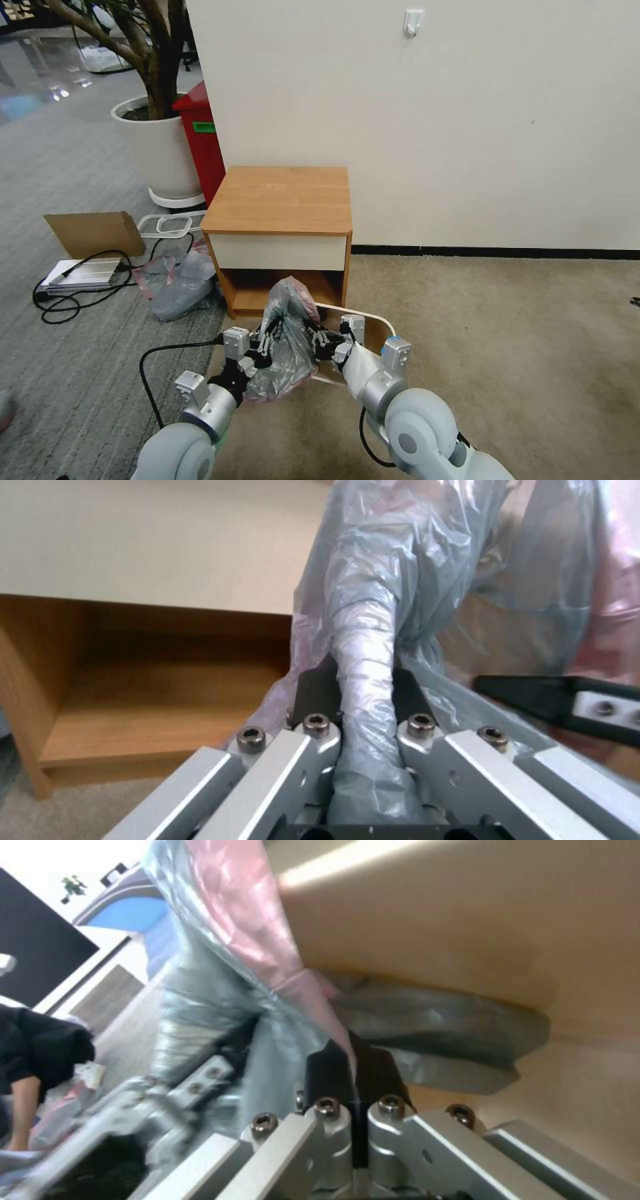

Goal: Pick up the garbage bag from the table and place it over the trash can.

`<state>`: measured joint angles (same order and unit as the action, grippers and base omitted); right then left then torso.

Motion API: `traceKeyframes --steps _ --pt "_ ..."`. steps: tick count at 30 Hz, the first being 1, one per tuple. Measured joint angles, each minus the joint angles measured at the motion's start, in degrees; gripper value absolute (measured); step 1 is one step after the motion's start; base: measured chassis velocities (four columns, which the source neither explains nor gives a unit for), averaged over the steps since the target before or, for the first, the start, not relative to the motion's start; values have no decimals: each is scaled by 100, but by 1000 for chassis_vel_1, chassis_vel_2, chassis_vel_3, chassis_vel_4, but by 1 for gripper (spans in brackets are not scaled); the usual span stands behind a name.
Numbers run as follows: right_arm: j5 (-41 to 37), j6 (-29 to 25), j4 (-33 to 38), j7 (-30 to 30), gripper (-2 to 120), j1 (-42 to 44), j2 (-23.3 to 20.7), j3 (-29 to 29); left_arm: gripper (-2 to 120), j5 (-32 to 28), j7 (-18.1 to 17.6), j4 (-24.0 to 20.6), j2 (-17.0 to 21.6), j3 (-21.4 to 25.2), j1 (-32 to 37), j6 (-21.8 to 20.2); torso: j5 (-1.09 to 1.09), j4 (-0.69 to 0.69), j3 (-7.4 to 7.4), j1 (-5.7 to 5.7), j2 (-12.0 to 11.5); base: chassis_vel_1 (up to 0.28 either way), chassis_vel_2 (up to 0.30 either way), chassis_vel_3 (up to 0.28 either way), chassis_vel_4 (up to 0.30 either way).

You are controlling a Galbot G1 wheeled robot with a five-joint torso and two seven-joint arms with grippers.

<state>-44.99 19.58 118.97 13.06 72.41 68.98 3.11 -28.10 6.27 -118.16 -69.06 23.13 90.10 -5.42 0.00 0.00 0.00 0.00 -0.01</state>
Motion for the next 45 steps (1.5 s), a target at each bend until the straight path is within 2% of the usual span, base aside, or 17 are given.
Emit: traceKeyframes --steps 10,17,23,28,42,44,45 --pt "112 -120 508 -278 0 19 -138 -115 5 162 5 51 22 -41 -9 -5 0 0 0 0 0 0 0 0 0" --pt "5 -127 577 -292 0 -150 -269 -322 5 328 52 32 41 -62 32 11 0 0 0 0 0 0 0 0 0" --pt "-260 -101 508 -172 0 -409 -672 -605 5 692 170 46 75 -24 58 312 -1 0 0 0 0 0 0 0 0" --pt "-341 -92 459 -124 0 -414 -1005 -707 5 714 173 63 49 68 41 506 -1 -1 0 0 0 0 0 0 0" --pt "-446 -99 539 -76 0 -328 -1596 -979 5 643 210 87 45 187 29 619 0 0 0 0 0 0 0 0 0" --pt "-444 -99 515 -65 2 -322 -1645 -1011 5 612 213 88 43 189 30 624 0 0 0 0 0 0 0 0 0" --pt "-442 -94 490 -52 8 -322 -1688 -1028 5 577 213 84 40 189 26 624 0 0 0 0 0 0 0 0 0"
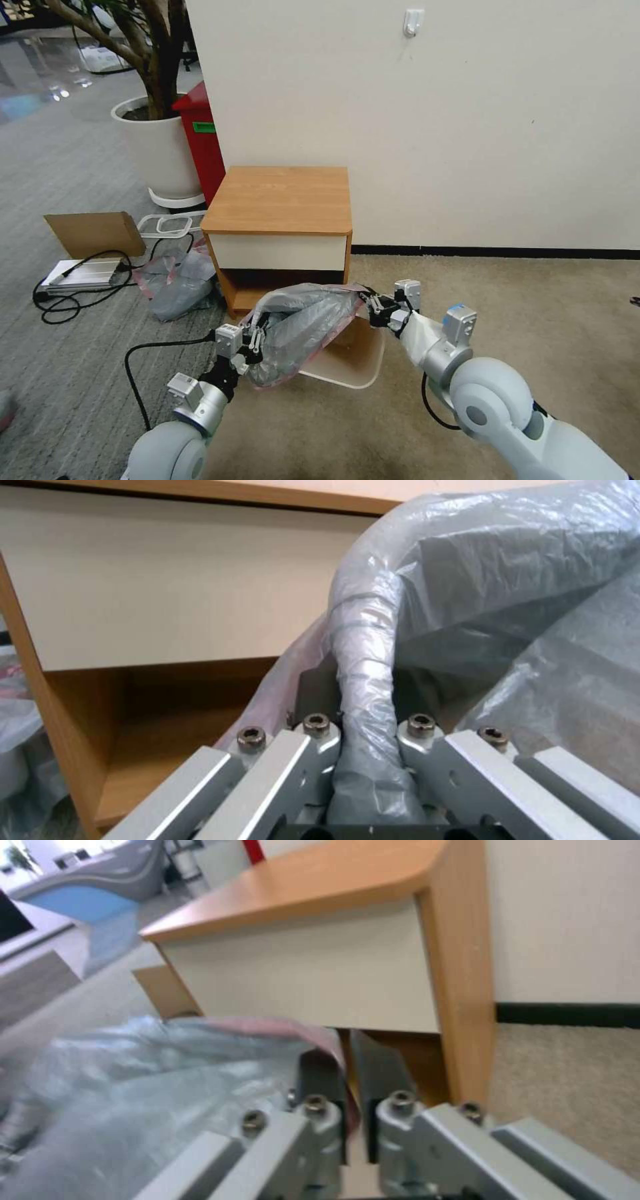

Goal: Pick up the garbage bag from the table and place it over the trash can.

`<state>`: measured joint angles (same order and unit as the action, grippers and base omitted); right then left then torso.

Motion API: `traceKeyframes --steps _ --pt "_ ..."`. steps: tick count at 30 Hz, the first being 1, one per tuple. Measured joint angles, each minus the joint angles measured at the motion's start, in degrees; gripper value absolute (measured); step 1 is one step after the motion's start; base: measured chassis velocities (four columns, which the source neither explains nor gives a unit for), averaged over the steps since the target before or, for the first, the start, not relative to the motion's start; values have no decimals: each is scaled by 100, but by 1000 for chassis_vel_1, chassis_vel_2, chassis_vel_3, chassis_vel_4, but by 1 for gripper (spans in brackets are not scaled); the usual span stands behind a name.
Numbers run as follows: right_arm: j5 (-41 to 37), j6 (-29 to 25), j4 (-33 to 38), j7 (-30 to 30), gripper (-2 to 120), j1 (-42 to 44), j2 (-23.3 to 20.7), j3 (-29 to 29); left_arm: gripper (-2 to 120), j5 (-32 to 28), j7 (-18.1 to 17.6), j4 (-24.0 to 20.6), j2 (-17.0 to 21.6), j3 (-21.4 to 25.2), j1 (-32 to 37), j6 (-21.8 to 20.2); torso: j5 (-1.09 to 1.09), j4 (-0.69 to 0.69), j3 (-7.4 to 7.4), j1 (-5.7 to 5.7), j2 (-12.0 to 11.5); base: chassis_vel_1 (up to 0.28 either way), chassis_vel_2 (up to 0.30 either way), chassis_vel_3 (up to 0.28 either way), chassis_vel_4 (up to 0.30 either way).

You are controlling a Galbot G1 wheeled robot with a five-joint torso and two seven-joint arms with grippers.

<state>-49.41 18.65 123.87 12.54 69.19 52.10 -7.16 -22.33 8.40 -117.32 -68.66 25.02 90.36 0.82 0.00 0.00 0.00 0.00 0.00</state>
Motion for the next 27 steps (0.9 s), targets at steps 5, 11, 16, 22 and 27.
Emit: traceKeyframes --steps 5,11,16,22,27 --pt "-29 147 -10 -110 25 -1 -269 -65 5 -52 -7 -1 -3 45 -39 -6 -1 0 0 0 0 0 0 0 0" --pt "-135 324 136 -300 45 0 -582 -175 5 -84 -23 13 -4 106 -68 -22 0 0 0 0 0 0 0 0 0" --pt "-250 350 348 -325 64 249 -831 -563 5 -156 -102 82 -74 199 -126 -112 0 0 0 0 0 0 0 0 0" --pt "-1445 183 1059 284 87 777 -350 -834 5 -340 -283 132 -146 294 -202 -210 -1 -1 0 0 0 0 0 0 0" --pt "-1464 147 1484 383 99 1484 205 -447 5 -441 -356 131 -158 284 -220 -263 2 1 1 0 0 0 0 0 0"
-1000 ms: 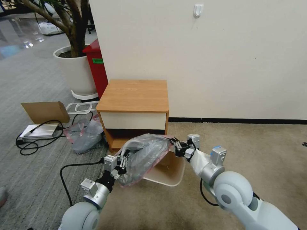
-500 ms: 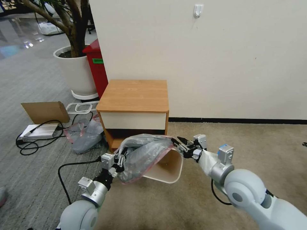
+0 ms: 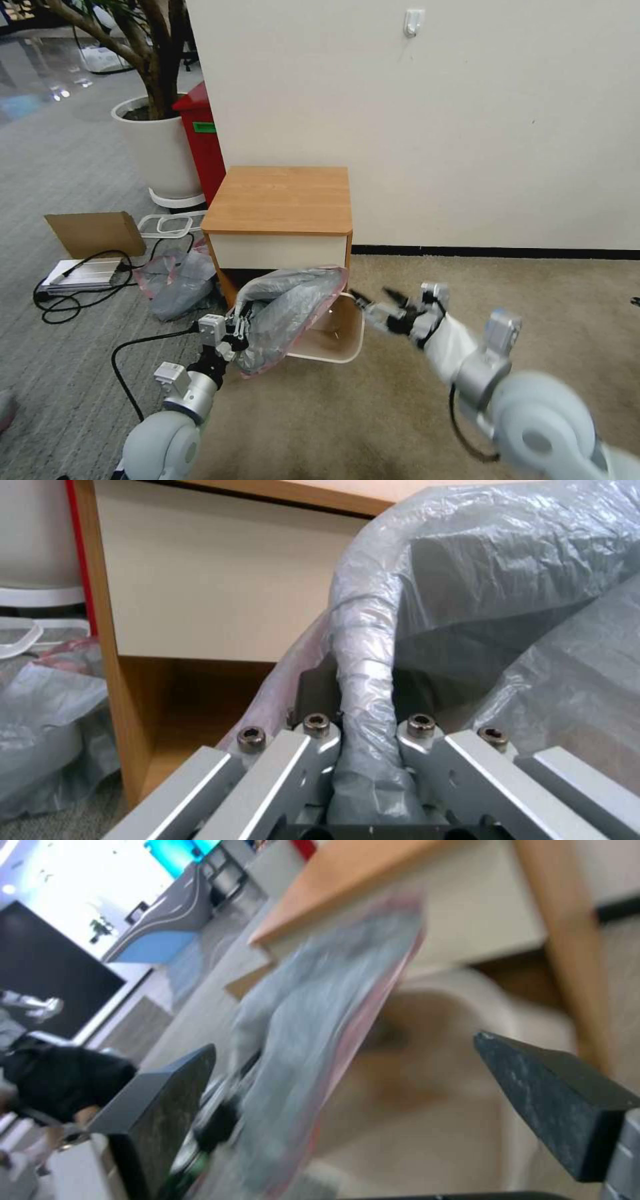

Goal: Pick up the garbage bag from the table and place it over the trash can.

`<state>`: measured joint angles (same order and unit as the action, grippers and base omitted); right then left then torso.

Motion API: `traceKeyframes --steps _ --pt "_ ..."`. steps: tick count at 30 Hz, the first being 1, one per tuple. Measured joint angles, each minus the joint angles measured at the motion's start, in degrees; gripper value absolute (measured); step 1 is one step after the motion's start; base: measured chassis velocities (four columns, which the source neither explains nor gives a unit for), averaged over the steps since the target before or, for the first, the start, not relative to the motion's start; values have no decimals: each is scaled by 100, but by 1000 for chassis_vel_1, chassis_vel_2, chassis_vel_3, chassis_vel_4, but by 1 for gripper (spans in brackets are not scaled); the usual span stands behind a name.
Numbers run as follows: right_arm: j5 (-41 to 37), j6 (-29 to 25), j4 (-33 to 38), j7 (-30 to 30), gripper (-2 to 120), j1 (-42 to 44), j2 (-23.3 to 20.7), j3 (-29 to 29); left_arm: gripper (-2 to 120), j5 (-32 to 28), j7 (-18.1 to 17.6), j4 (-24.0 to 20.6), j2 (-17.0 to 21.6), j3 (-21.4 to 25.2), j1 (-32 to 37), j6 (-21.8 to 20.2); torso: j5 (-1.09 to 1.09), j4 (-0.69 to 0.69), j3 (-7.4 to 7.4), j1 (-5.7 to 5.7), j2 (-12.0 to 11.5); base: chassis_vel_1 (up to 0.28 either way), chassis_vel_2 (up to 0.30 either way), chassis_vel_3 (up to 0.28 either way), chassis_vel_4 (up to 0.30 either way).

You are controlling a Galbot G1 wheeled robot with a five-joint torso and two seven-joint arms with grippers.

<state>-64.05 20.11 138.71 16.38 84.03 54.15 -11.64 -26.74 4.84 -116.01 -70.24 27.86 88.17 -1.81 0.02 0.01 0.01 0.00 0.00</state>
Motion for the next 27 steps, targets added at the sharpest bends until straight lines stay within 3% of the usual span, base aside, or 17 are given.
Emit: traceKeyframes --steps 14,27 --pt "653 -22 -602 -290 100 -219 673 768 5 125 -10 -195 -69 -221 142 -24 -1 -2 0 0 0 0 0 0 0" --pt "803 -104 -1156 -442 100 -562 1033 978 5 224 67 -317 -107 -403 258 -24 -1 -1 0 0 0 0 0 0 0"
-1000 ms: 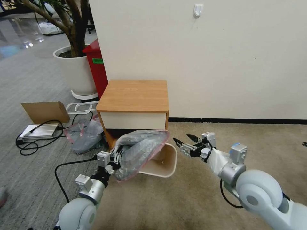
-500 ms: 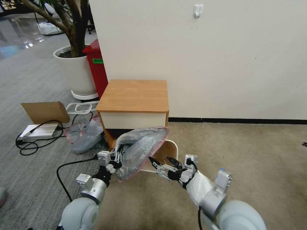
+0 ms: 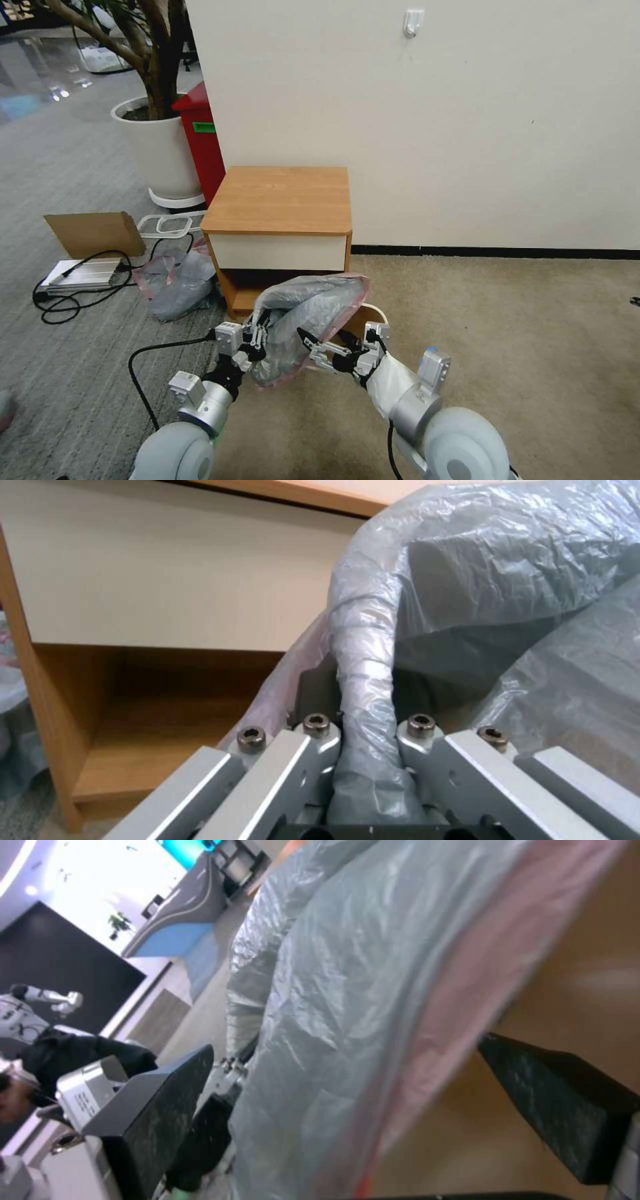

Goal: Pick up the garbage bag from the table and place it over the trash can.

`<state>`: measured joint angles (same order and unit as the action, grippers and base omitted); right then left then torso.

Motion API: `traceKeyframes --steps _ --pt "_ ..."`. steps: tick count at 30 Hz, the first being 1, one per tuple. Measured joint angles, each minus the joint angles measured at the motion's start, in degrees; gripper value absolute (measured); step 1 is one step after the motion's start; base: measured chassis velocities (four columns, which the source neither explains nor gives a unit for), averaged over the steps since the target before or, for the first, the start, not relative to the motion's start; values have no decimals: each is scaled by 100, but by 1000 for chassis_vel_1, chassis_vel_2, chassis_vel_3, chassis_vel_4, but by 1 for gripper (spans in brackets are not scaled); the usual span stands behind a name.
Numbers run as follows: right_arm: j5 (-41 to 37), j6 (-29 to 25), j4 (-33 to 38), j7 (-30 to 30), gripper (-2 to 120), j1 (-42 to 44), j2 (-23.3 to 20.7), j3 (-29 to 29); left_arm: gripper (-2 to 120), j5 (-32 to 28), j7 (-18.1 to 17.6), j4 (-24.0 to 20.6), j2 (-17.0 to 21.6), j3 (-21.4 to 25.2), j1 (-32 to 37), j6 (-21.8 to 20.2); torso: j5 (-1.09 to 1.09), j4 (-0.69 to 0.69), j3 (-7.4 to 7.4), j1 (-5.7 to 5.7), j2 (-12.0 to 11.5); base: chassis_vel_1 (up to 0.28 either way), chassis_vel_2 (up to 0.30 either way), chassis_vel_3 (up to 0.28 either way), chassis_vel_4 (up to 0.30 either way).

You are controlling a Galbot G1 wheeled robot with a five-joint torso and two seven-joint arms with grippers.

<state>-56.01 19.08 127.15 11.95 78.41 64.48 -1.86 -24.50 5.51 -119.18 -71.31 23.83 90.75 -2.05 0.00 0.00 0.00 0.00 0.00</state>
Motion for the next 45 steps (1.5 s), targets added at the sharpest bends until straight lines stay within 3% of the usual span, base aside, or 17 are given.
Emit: traceKeyframes --steps 6,8,33,45 --pt "94 -44 -121 -82 98 -35 187 106 5 9 4 12 -24 -23 10 -1 0 0 0 0 0 0 0 0 0" --pt "152 -58 -160 -102 92 -39 238 146 5 10 4 19 -24 -23 9 -4 0 0 0 0 0 0 0 0 0" --pt "395 -214 -302 -144 1 -119 374 245 5 -28 -23 66 -60 81 -64 -30 0 0 0 0 0 0 0 0 0" --pt "490 -267 -191 -234 0 16 226 99 5 -336 -122 122 -75 250 -192 -162 0 0 0 0 0 0 0 0 0"
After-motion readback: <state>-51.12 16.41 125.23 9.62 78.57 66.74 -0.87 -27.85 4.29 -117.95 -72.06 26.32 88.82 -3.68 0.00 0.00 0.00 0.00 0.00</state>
